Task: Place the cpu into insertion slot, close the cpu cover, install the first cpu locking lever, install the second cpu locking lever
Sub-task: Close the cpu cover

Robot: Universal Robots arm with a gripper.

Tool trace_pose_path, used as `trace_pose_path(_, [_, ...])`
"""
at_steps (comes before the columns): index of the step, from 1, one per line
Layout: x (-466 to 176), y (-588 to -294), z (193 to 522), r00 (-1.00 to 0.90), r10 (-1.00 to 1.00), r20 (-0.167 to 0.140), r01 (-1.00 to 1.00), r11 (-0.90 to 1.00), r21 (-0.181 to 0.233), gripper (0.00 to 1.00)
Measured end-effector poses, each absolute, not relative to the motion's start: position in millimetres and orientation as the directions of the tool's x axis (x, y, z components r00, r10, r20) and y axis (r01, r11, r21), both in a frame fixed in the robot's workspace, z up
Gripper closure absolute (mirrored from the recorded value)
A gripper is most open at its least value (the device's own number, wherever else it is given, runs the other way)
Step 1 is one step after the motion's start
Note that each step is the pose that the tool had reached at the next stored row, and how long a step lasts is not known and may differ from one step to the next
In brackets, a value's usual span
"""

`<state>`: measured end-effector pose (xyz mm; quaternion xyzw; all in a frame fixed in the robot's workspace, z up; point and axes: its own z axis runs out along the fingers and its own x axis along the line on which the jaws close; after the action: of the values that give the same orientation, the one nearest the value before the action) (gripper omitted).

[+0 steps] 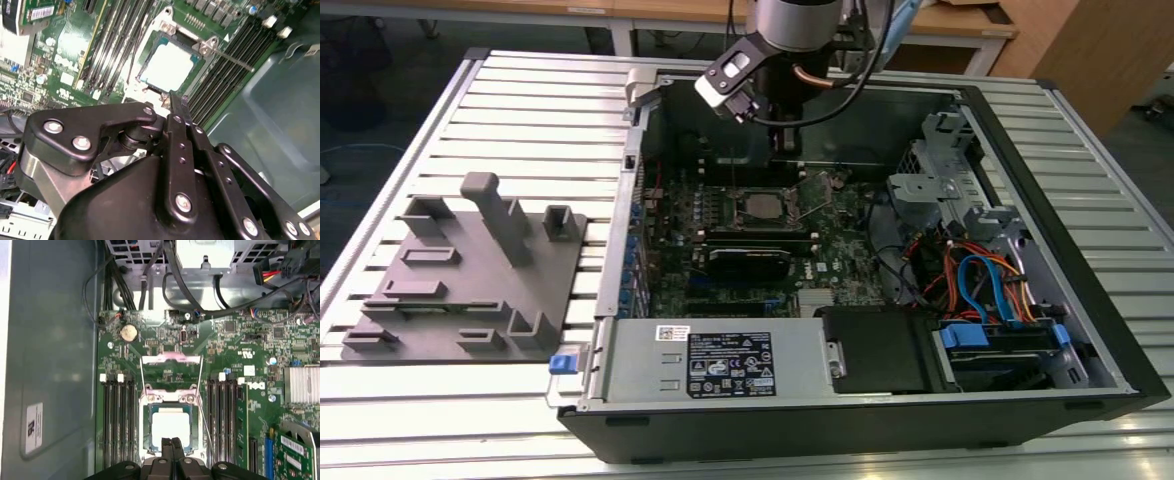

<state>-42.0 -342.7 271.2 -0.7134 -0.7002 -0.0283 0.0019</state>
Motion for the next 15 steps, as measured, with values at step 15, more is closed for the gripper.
trace_pose_path(15, [-20, -344, 271, 0.019, 0.999, 0.043, 1.0, -0.02, 0.011, 0.89])
